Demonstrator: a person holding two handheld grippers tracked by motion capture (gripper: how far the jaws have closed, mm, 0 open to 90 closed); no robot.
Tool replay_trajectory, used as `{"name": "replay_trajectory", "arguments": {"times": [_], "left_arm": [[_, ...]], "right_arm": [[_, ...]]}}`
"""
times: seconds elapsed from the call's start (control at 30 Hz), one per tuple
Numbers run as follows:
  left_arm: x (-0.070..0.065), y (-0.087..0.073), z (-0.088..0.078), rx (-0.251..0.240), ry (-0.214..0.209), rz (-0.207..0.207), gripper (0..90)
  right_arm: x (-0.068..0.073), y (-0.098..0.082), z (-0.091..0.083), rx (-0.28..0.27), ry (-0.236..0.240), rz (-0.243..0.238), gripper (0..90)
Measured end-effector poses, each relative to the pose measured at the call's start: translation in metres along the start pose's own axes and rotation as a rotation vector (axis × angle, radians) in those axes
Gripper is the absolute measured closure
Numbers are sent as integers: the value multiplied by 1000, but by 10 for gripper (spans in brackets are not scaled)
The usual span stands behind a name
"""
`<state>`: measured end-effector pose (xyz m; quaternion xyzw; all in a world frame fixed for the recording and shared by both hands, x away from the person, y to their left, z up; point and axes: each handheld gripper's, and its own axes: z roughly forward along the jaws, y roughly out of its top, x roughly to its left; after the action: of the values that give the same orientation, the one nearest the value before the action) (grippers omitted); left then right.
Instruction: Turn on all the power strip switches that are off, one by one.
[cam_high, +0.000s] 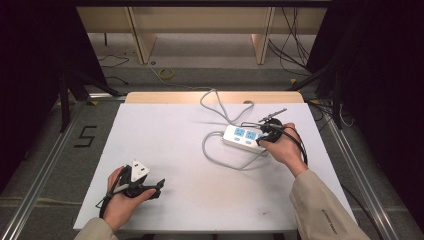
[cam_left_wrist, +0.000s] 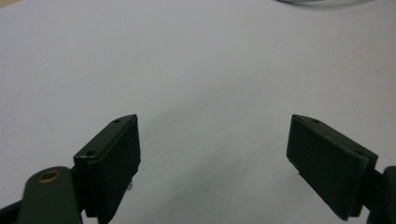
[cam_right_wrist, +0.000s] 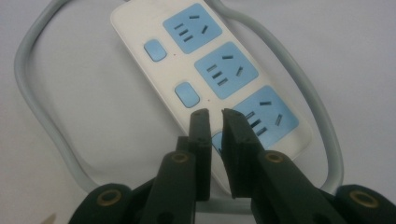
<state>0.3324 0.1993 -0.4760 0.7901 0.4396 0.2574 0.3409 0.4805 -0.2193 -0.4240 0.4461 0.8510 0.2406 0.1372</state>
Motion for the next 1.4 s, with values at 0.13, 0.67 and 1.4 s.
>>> {"name": "replay_trajectory", "arguments": {"times": [0.13, 0.67, 1.4], "left_arm": [[0, 0, 0, 0, -1, 2, 174], [0, -1, 0, 4, -1, 0, 175], [0, -2, 0, 6, 1, 1, 175]], "right_arm": [[1, -3, -3, -12, 0, -7, 798], [6, -25, -14, -83, 35, 10, 679], [19, -62, -31, -225, 45, 4, 549]]}}
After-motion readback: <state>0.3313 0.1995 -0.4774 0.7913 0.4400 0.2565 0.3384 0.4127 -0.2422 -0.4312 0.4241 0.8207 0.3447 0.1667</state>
